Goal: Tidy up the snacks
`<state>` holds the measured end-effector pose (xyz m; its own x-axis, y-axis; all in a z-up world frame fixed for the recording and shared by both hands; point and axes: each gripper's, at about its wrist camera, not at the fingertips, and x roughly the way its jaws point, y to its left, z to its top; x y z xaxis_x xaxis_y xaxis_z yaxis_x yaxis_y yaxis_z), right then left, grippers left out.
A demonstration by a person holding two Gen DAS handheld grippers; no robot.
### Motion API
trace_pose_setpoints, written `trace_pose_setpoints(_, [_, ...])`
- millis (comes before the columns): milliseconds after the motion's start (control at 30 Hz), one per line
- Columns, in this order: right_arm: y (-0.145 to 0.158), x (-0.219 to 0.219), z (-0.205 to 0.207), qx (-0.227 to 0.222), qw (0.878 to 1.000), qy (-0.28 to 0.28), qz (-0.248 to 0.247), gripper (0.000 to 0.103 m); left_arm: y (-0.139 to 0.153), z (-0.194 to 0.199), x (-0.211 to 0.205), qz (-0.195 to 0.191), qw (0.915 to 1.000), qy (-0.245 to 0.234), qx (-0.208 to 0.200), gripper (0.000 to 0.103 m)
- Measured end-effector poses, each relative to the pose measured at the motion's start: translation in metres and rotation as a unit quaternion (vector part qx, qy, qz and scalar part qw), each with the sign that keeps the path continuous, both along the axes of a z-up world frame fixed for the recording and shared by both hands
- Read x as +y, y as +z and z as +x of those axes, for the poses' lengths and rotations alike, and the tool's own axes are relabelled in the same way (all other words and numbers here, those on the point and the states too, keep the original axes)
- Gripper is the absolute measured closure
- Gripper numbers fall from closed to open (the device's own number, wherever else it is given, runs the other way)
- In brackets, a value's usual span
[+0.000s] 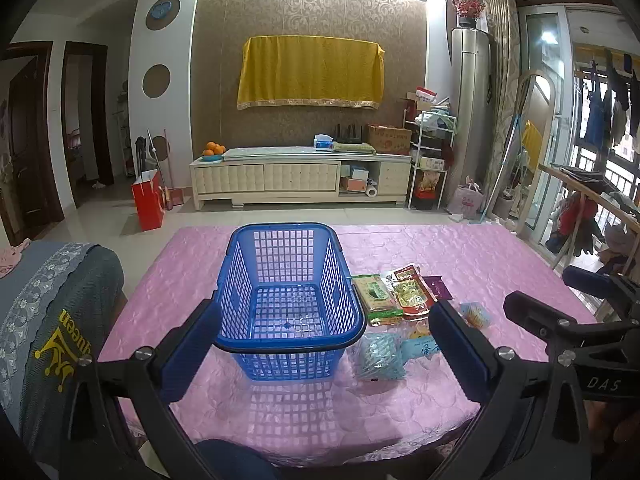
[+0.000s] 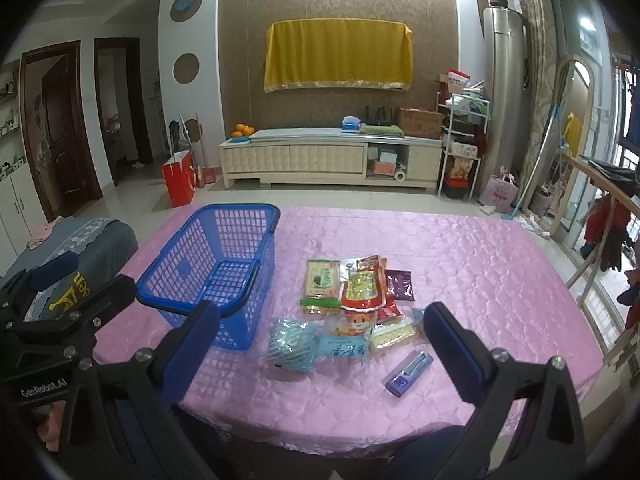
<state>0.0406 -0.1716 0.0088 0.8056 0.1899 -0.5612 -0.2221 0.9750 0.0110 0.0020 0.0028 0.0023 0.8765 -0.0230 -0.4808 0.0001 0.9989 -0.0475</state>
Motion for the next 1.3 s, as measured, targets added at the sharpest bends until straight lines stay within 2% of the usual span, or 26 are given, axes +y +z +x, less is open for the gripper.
trace_pose_setpoints(1300, [0.003, 0.0009, -0.0053, 0.01, 1.0, -0.005, 0.006, 0.0, 0.0052, -0.0064, -0.003, 0.001, 1.0, -0.001, -0.005, 0.001])
